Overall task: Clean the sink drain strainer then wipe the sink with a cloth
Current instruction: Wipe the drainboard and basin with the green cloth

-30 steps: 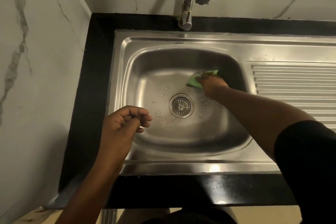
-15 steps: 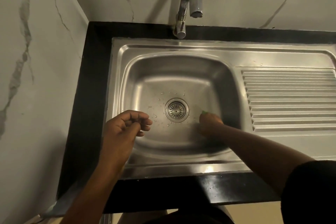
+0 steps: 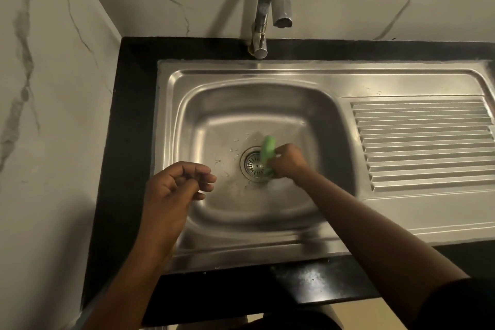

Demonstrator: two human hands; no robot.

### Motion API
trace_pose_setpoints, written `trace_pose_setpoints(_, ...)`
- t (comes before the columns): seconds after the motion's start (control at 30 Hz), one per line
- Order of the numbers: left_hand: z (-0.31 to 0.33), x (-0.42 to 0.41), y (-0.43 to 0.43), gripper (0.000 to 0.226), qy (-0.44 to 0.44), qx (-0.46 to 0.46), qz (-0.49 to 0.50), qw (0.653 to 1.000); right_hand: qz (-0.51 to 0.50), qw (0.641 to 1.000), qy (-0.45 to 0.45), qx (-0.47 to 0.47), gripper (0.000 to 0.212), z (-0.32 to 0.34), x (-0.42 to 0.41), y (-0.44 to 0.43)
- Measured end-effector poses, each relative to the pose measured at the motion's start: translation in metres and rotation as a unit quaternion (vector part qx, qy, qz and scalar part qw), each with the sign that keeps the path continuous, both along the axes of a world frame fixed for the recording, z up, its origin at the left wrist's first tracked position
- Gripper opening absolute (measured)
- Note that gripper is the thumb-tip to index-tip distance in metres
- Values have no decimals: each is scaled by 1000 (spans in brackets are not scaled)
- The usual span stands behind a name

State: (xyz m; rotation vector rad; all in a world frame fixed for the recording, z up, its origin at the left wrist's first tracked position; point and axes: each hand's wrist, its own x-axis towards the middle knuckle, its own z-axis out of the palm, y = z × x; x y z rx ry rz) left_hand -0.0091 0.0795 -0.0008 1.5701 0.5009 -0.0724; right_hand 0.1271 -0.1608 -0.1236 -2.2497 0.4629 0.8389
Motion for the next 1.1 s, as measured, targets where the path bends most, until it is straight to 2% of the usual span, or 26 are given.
trace_pose_setpoints(0.07,-2,-2,2,33,-1,2,3,1000,28,983,-111,-146,34,4,18,-19)
trace_pose_setpoints(0.13,-5,-5,4,42,5,6,4,1000,30,959,-180,-218,32,-1,30,-37)
trace_pose_setpoints(0.2,-7,-7,6,47,10,5,7,1000,48,949,-191,-245,35,-12,39,-43)
trace_pose_setpoints(0.37,-8,-12,4,31,14,-4,20,1000,97,936,-180,-286,33,-43,55,-29)
trace_pose_setpoints(0.47,-11,-13,5,31,17,-3,23,1000,137,939,-173,-266,35,-50,59,-1)
trace_pose_setpoints(0.53,-11,-13,3,32,15,-6,21,1000,222,933,-161,-233,43,-50,54,29)
trace_pose_setpoints(0.63,-11,-13,-4,34,16,-7,21,1000,397,894,-165,-126,74,-50,25,83)
trace_pose_setpoints(0.67,-10,-12,-7,39,15,-4,19,1000,426,885,-159,-96,80,-50,10,96)
trace_pose_setpoints(0.77,-7,-10,-10,44,8,-7,14,1000,458,875,-143,-62,54,-51,-28,101)
trace_pose_setpoints(0.83,-2,-10,-11,42,7,-9,16,1000,522,843,-124,-46,42,-50,-44,81)
trace_pose_setpoints(0.93,2,-11,-8,43,1,-4,15,1000,622,778,-92,9,44,-42,-55,37)
trace_pose_setpoints(0.97,2,-11,-7,43,-1,-4,15,1000,637,767,-73,7,42,-40,-54,22)
trace_pose_setpoints(1.03,3,-11,-4,43,-5,-1,16,1000,642,766,-32,-30,30,-34,-48,-1)
trace_pose_setpoints(1.1,4,-12,-3,42,-7,-1,17,1000,621,779,7,-87,20,-29,-40,-17)
